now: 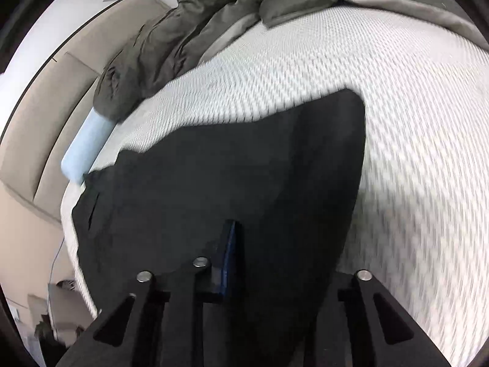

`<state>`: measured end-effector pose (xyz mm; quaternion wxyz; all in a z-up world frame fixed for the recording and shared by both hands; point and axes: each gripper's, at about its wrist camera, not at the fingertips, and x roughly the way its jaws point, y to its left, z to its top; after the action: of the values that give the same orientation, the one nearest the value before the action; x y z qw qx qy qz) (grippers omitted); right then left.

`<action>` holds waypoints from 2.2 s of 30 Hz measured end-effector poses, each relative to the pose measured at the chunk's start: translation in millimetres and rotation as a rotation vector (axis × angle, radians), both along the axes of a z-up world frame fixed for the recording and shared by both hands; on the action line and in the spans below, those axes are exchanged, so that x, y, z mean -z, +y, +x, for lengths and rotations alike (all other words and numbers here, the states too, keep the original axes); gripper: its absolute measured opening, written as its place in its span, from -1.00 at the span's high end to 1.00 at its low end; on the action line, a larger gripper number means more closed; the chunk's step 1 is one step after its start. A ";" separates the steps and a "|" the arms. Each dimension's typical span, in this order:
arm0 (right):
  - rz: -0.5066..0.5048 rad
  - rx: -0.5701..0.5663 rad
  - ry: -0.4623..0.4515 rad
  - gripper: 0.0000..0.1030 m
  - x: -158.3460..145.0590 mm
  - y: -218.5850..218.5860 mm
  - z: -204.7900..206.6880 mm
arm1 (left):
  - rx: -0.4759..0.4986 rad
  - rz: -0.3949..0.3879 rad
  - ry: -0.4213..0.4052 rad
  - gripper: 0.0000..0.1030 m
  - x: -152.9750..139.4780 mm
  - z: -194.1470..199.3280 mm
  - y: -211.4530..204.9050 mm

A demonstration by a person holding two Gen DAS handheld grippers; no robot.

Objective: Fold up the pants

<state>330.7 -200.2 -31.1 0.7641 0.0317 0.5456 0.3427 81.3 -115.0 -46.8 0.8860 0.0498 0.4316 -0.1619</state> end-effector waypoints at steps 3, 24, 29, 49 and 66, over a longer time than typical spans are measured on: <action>-0.028 0.019 -0.031 0.60 -5.1 -0.7 18.2 | 0.003 -0.003 -0.002 -0.99 0.6 -1.0 -1.4; 0.194 0.176 0.004 0.72 2.3 -122.8 -72.6 | -0.157 -0.197 -0.022 -0.98 -23.4 12.8 68.1; 0.281 0.158 0.078 0.59 0.2 -129.0 -77.9 | -0.228 -0.222 -0.087 -0.98 -43.7 14.8 108.9; -0.134 -0.187 -0.279 0.00 -33.5 -25.3 -172.7 | -0.279 0.063 -0.262 -0.98 -57.5 4.1 136.4; -0.259 -0.203 -0.305 -0.10 -23.4 -45.0 -170.5 | -0.203 0.172 -0.071 -0.84 -21.9 12.6 133.5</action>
<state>160.2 -245.2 -7.8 0.7969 -0.1741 0.4638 0.3457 93.9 18.4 -24.9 0.9050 0.0870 0.4152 -0.0319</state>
